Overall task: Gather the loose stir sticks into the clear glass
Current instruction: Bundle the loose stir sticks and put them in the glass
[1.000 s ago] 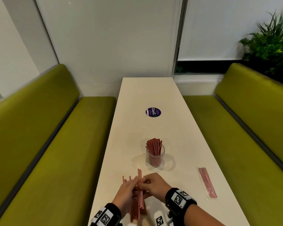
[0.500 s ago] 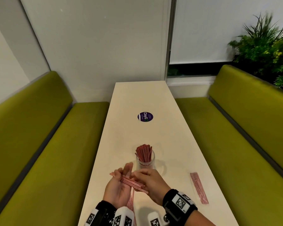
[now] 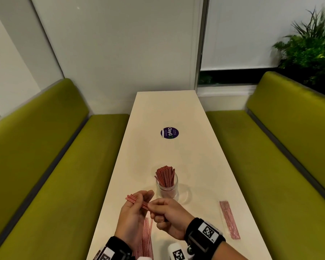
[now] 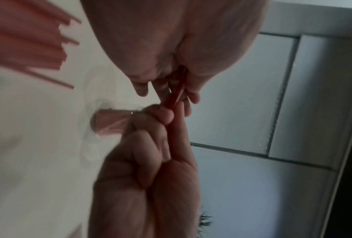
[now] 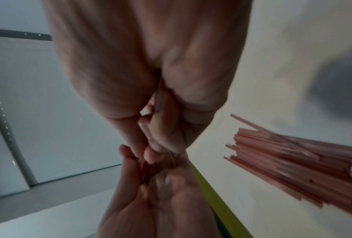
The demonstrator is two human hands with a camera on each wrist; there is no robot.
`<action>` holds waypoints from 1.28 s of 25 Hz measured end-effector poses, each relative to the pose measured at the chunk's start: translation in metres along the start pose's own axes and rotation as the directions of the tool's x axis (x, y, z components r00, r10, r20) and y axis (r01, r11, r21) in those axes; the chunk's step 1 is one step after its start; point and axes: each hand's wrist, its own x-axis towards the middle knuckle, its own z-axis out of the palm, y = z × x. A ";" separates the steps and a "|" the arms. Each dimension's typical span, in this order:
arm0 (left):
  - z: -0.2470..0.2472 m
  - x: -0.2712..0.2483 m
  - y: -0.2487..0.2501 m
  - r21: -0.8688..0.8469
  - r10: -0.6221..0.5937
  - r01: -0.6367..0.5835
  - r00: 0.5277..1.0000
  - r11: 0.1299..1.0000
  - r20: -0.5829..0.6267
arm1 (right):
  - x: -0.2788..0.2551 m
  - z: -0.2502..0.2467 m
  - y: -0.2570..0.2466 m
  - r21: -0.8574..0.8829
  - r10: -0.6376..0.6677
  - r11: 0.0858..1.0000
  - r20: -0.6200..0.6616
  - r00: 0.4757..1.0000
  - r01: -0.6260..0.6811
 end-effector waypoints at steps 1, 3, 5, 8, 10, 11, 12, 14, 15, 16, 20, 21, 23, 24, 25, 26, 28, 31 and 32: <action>-0.005 0.001 0.003 0.031 0.033 -0.032 0.999 0.999 -0.019 | 0.001 -0.002 0.001 -0.035 -0.006 0.999 -0.004 1.000 0.006; -0.015 0.004 0.009 0.105 0.104 -0.095 0.991 0.990 -0.082 | 0.002 -0.005 0.005 -0.102 -0.011 0.995 -0.006 1.000 0.010; -0.019 0.005 0.010 0.208 0.152 -0.128 0.983 0.970 -0.104 | 0.004 -0.004 0.011 -0.118 -0.011 0.993 0.006 1.000 0.012; -0.019 0.003 0.000 0.308 0.153 -0.123 0.985 0.944 -0.076 | 0.008 0.001 0.018 -0.100 -0.023 0.995 -0.013 1.000 0.021; -0.025 0.006 -0.008 0.235 0.134 -0.102 0.983 0.967 -0.124 | 0.011 0.002 0.020 -0.095 -0.076 0.993 -0.061 0.995 0.070; -0.029 0.009 -0.011 0.192 0.104 -0.072 0.981 0.979 -0.163 | 0.013 0.002 0.021 -0.081 -0.101 0.992 -0.086 0.991 0.094; -0.033 0.011 -0.014 0.175 0.054 -0.021 0.981 0.984 -0.188 | 0.015 0.002 0.022 -0.066 -0.117 0.992 -0.107 0.987 0.110; -0.038 0.008 -0.023 0.250 -0.069 0.108 0.985 0.962 -0.161 | 0.018 0.002 0.026 -0.068 -0.132 0.990 -0.125 0.983 0.124; -0.037 0.004 -0.026 0.293 -0.113 0.147 0.985 0.945 -0.130 | 0.021 0.005 0.029 -0.094 -0.139 0.987 -0.135 0.981 0.127; -0.036 -0.001 -0.028 0.310 -0.133 0.162 0.985 0.937 -0.113 | 0.023 0.007 0.032 -0.133 -0.148 0.983 -0.157 0.976 0.127; -0.034 -0.009 -0.027 0.187 -0.118 0.149 0.978 0.971 -0.170 | 0.027 0.012 0.044 -0.297 -0.169 0.949 -0.205 0.964 0.103; -0.036 -0.009 -0.027 0.157 -0.120 0.148 0.977 0.976 -0.176 | 0.026 0.012 0.046 -0.311 -0.153 0.946 -0.185 0.971 0.090; -0.040 -0.010 -0.028 0.112 -0.140 0.161 0.974 0.980 -0.175 | 0.025 0.013 0.051 -0.311 -0.111 0.948 -0.134 0.985 0.065; -0.042 -0.011 -0.028 0.085 -0.154 0.170 0.972 0.982 -0.176 | 0.023 0.014 0.053 -0.309 -0.094 0.950 -0.120 0.988 0.053; -0.045 -0.012 -0.028 0.063 -0.158 0.172 0.970 0.983 -0.186 | 0.023 0.014 0.055 -0.313 -0.086 0.949 -0.130 0.988 0.041; -0.048 -0.012 -0.028 0.050 -0.148 0.162 0.966 0.986 -0.213 | 0.022 0.014 0.056 -0.324 -0.089 0.946 -0.166 0.982 0.031; -0.060 -0.009 -0.028 0.068 -0.108 0.134 0.949 0.989 -0.295 | 0.027 0.008 0.060 -0.388 -0.115 0.922 -0.315 0.942 -0.017; -0.081 -0.009 -0.031 0.141 -0.092 0.152 0.928 0.978 -0.361 | 0.041 -0.008 0.068 -0.684 -0.201 0.702 -0.458 0.866 -0.199; -0.086 -0.010 -0.032 0.166 -0.100 0.169 0.927 0.972 -0.363 | 0.044 -0.009 0.071 -0.778 -0.199 0.566 -0.450 0.871 -0.273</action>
